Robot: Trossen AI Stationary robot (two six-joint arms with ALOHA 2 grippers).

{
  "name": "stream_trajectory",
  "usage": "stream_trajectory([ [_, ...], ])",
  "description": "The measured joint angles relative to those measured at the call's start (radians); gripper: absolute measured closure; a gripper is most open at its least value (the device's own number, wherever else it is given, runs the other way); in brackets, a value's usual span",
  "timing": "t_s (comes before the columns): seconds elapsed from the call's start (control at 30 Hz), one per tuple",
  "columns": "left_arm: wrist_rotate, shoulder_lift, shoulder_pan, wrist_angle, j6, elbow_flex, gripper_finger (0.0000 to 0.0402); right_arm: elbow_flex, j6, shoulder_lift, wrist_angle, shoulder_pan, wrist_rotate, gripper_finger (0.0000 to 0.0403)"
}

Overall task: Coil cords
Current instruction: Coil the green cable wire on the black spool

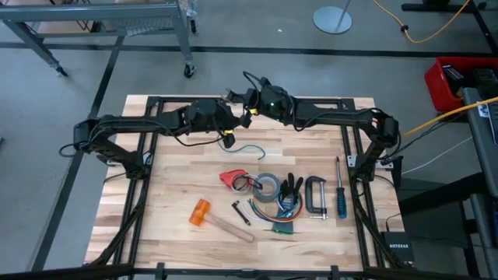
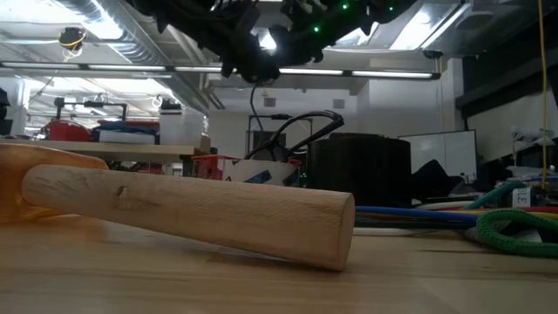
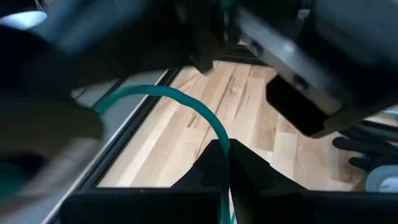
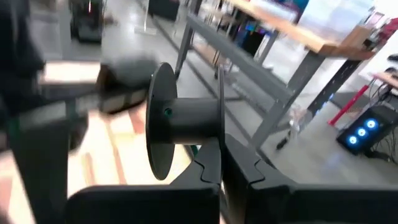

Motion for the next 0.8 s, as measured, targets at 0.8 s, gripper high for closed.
stream_trajectory([
  [0.8, -0.042, -0.088, 0.09, -0.177, 0.005, 0.002, 0.0402, 0.0, 0.038, -0.02, -0.327, -0.001, -0.144, 0.0402],
])
